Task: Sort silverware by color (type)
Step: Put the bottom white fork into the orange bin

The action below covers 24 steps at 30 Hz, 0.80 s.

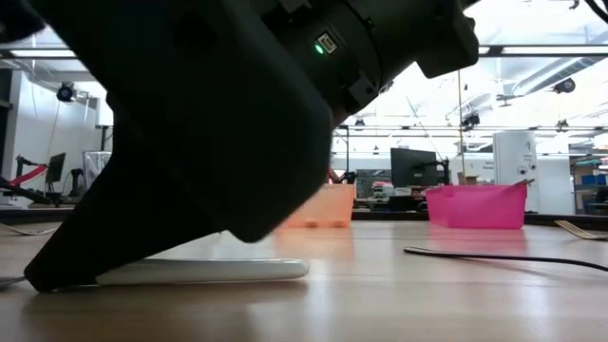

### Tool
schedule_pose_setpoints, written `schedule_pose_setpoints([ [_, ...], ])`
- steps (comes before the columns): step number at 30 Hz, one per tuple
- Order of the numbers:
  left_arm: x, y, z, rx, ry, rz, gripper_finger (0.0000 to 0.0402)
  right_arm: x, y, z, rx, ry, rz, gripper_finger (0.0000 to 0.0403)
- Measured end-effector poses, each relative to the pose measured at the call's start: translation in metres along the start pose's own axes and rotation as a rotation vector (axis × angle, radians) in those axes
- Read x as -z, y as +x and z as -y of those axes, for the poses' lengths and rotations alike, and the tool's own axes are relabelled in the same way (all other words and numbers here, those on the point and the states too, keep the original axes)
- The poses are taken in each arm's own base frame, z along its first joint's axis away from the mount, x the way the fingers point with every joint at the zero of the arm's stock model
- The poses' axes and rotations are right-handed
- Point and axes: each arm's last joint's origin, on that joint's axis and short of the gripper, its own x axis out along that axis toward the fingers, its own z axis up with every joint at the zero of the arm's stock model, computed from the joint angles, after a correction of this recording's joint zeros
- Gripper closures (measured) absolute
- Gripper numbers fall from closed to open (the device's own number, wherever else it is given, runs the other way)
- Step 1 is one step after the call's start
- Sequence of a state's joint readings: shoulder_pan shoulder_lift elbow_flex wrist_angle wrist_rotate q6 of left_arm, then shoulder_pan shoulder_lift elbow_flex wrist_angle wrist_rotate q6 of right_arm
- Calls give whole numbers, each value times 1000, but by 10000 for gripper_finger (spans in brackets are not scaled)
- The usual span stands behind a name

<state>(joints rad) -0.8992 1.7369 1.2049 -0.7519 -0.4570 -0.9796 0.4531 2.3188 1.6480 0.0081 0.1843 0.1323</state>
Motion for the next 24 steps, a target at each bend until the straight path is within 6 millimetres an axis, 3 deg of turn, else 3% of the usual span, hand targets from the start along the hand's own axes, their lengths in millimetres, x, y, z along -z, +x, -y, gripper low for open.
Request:
schedule_pose_setpoints([
  [7, -33, -23, -9, -74, 158, 174, 353, -11, -27, 4, 86, -45, -79, 390],
  [13, -62, -46, -36, -197, 261, 322, 353, -19, -58, 18, 159, -71, -215, 400],
  [17, -76, -59, -56, -334, 260, 421, 353, -32, -79, 31, 173, -63, -227, 398],
  [24, -90, -64, -76, -441, 242, 460, 353, -29, -91, 39, 135, -133, -244, 396],
])
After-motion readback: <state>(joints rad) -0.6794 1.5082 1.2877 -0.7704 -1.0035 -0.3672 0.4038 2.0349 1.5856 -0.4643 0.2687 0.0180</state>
